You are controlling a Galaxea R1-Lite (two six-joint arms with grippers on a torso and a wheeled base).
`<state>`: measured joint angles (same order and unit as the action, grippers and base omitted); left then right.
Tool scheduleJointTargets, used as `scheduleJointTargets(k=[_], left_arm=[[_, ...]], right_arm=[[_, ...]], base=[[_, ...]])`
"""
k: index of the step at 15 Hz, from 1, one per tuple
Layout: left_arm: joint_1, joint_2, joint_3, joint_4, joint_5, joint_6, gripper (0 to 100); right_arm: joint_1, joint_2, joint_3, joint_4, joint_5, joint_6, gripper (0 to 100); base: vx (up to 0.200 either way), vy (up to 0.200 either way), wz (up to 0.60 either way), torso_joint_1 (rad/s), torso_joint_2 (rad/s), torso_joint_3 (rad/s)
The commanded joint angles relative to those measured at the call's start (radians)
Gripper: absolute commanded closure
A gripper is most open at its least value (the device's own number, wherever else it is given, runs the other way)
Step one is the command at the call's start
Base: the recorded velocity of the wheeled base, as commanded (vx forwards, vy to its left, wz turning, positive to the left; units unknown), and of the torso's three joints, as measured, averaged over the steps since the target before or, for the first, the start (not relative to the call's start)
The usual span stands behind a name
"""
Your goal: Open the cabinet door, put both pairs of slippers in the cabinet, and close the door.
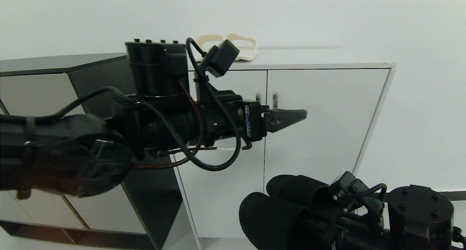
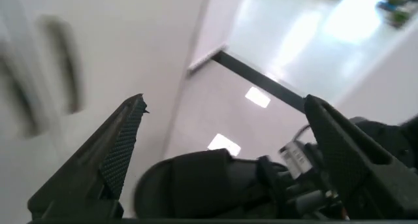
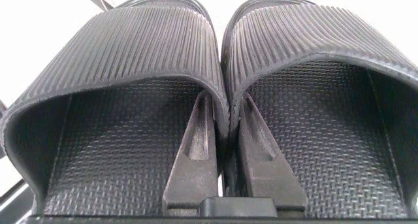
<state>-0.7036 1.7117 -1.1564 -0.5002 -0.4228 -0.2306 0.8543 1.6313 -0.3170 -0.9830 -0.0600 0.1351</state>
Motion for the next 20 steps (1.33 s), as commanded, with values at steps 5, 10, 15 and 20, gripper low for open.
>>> scheduleJointTargets(k=[5, 10, 15, 20], left_arm=[[0.003, 0.128, -0.16, 0.052, -0.083, -0.065, 0], [-0.011, 0.134, -0.16, 0.052, 0.059, -0.062, 0], [-0.014, 0.166, -0.174, 0.054, 0.157, -0.061, 0], [-0.016, 0.233, -0.241, 0.058, 0.285, -0.059, 0]], right_arm=[[0.0, 0.001, -0.001, 0.0, 0.016, 0.001, 100], [0.003, 0.002, -0.002, 0.0, 0.016, 0.0, 100], [0.005, 0.002, -0.001, 0.0, 0.012, -0.006, 100], [0.006, 0.012, -0.001, 0.0, 0.012, -0.005, 100]], base=[[0.0, 0.0, 0.0, 0.0, 0.0, 0.0], [0.0, 0.0, 0.0, 0.0, 0.0, 0.0], [0.0, 0.0, 0.0, 0.0, 0.0, 0.0], [0.0, 0.0, 0.0, 0.0, 0.0, 0.0]])
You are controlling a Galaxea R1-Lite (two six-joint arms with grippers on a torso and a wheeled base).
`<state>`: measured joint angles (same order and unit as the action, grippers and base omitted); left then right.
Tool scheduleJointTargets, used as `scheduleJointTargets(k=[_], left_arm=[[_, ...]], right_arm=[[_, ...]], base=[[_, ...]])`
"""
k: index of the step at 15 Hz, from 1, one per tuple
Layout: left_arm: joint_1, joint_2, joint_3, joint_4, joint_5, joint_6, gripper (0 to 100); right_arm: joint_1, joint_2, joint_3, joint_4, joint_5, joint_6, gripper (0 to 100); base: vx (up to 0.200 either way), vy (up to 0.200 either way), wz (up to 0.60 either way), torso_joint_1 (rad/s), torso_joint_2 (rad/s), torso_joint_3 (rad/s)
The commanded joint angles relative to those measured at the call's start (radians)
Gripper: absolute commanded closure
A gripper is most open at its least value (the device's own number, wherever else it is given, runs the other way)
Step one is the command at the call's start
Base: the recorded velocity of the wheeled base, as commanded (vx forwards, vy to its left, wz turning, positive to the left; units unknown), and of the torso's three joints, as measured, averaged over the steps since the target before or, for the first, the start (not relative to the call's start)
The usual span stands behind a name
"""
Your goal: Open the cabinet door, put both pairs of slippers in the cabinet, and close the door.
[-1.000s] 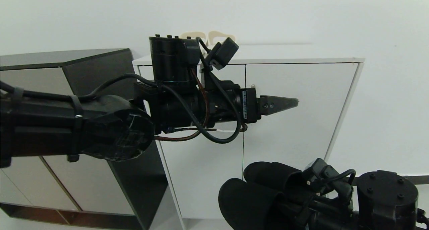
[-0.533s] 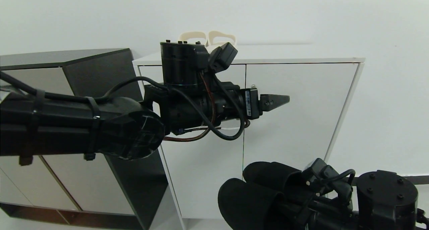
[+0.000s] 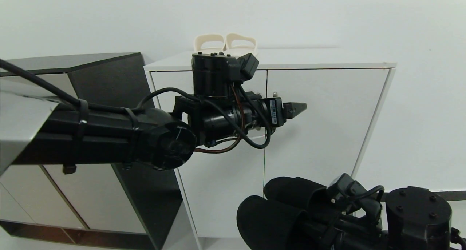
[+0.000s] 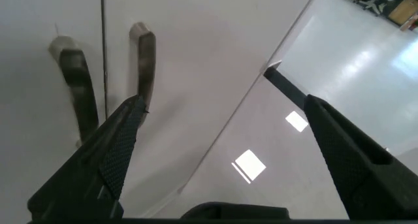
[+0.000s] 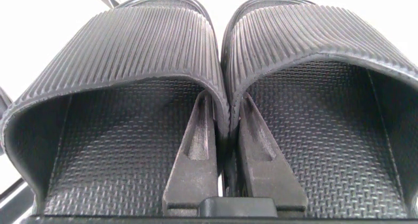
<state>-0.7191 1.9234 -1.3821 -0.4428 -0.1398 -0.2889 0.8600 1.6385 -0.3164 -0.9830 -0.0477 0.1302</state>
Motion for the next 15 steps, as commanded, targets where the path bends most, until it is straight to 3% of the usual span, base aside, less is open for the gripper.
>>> scheduleJointTargets(k=[1, 10, 11, 15], left_arm=[[0.001, 0.029, -0.018, 0.003, 0.008, -0.001, 0], [0.004, 0.106, -0.112, 0.036, 0.006, -0.001, 0], [0.004, 0.106, -0.112, 0.036, 0.003, 0.001, 100], [0.004, 0.086, -0.104, 0.032, -0.004, -0.003, 100]], right_arm=[[0.001, 0.004, 0.0, 0.0, 0.0, 0.0, 100], [0.001, 0.004, 0.0, 0.0, 0.0, 0.0, 100], [0.002, 0.004, 0.003, 0.0, 0.0, -0.001, 100], [0.002, -0.006, 0.022, 0.001, 0.028, -0.001, 100]], base=[[0.0, 0.0, 0.0, 0.0, 0.0, 0.0], [0.0, 0.0, 0.0, 0.0, 0.0, 0.0], [0.0, 0.0, 0.0, 0.0, 0.0, 0.0], [0.0, 0.0, 0.0, 0.0, 0.0, 0.0]])
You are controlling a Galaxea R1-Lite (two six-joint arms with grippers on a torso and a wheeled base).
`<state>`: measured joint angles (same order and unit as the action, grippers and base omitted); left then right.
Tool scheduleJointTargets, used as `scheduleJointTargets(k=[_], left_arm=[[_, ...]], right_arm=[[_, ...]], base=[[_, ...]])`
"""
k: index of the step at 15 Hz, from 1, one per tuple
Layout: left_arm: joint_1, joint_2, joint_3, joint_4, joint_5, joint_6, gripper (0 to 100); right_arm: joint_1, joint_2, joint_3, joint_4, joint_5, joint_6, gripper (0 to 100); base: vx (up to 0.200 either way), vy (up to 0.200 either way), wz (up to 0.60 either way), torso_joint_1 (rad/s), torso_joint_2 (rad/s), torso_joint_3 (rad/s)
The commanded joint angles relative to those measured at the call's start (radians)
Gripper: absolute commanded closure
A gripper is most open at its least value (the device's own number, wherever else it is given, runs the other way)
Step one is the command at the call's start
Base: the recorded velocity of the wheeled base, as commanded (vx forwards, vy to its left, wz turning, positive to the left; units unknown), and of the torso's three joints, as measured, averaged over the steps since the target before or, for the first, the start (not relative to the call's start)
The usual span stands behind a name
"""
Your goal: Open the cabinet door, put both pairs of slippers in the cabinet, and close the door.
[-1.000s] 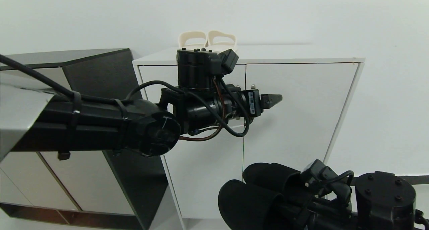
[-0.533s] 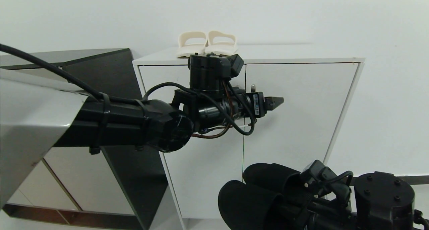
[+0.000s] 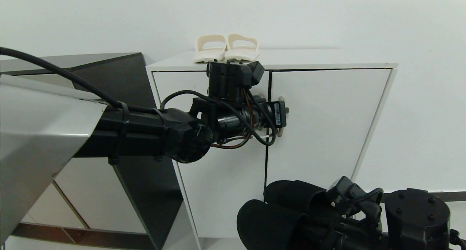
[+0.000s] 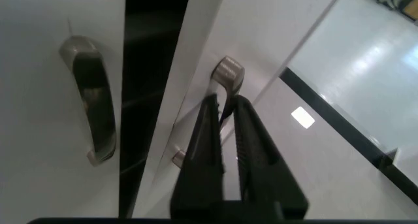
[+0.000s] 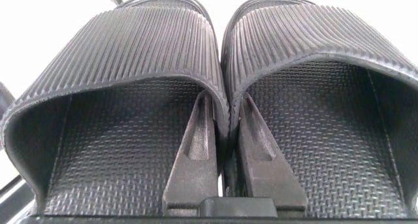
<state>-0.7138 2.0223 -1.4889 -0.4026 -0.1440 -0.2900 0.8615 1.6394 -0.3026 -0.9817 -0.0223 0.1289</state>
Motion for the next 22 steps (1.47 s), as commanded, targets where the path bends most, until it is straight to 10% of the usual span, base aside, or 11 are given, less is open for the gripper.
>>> scheduleJointTargets(k=[1, 16, 22], left_arm=[[0.001, -0.016, 0.004, -0.009, 0.0, -0.001, 100], [-0.111, -0.356, 0.47, -0.137, 0.032, -0.003, 100], [-0.03, -0.211, 0.322, -0.13, 0.027, -0.008, 100]], right_arm=[[0.001, -0.009, 0.01, 0.0, 0.005, 0.0, 100], [0.024, -0.067, 0.026, 0.106, 0.14, -0.006, 100], [0.037, -0.069, 0.017, 0.133, 0.14, -0.006, 100]], base=[[0.0, 0.0, 0.0, 0.0, 0.0, 0.0], [0.0, 0.0, 0.0, 0.0, 0.0, 0.0], [0.0, 0.0, 0.0, 0.0, 0.0, 0.0]])
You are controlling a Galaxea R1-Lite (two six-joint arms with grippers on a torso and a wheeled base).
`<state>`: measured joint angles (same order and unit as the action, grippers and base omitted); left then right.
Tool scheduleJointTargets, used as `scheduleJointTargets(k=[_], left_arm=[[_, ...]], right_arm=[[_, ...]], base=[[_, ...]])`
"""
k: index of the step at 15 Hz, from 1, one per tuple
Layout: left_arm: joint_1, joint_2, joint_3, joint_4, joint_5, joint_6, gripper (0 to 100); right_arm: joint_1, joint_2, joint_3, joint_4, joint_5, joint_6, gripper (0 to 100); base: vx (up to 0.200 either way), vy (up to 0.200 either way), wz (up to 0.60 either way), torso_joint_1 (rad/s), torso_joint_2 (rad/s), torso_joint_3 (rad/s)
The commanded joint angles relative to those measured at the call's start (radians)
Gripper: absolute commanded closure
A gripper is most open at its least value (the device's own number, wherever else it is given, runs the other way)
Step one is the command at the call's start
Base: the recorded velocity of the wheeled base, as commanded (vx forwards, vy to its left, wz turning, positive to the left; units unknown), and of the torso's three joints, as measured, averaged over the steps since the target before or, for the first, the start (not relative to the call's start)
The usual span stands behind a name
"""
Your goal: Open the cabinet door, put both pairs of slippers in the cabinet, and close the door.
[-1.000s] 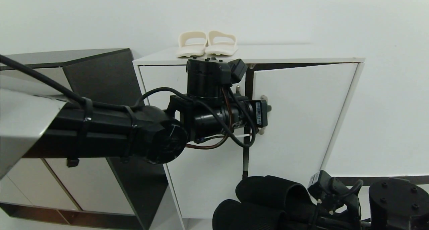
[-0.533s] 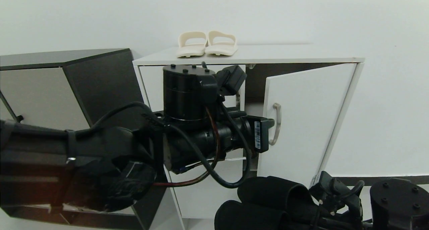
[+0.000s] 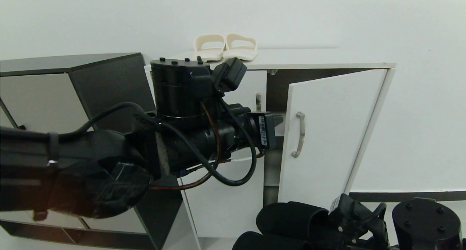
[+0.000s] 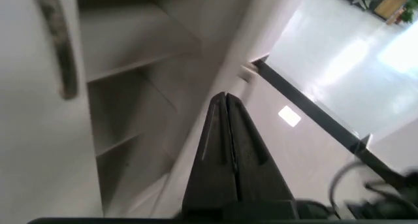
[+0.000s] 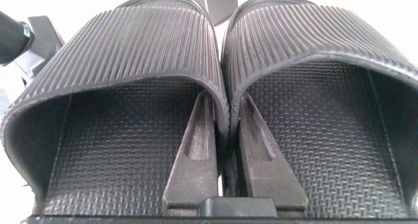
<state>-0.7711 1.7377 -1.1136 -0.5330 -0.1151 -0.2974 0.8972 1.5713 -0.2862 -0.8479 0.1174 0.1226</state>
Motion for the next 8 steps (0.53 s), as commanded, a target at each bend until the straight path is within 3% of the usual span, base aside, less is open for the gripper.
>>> scheduleJointTargets(k=[1, 4, 8], left_arm=[[0.045, 0.106, -0.074, -0.005, -0.003, 0.0, 100], [0.085, 0.187, -0.13, -0.056, -0.008, 0.0, 100], [0.085, 0.25, -0.203, -0.082, -0.006, -0.002, 100]], right_arm=[[0.002, 0.0, 0.004, 0.0, -0.001, 0.0, 100], [0.002, 0.007, 0.005, 0.0, -0.013, -0.001, 100], [0.002, 0.027, 0.007, 0.0, -0.013, -0.021, 100]], base=[[0.0, 0.0, 0.0, 0.0, 0.0, 0.0], [0.0, 0.0, 0.0, 0.0, 0.0, 0.0], [0.0, 0.0, 0.0, 0.0, 0.0, 0.0]])
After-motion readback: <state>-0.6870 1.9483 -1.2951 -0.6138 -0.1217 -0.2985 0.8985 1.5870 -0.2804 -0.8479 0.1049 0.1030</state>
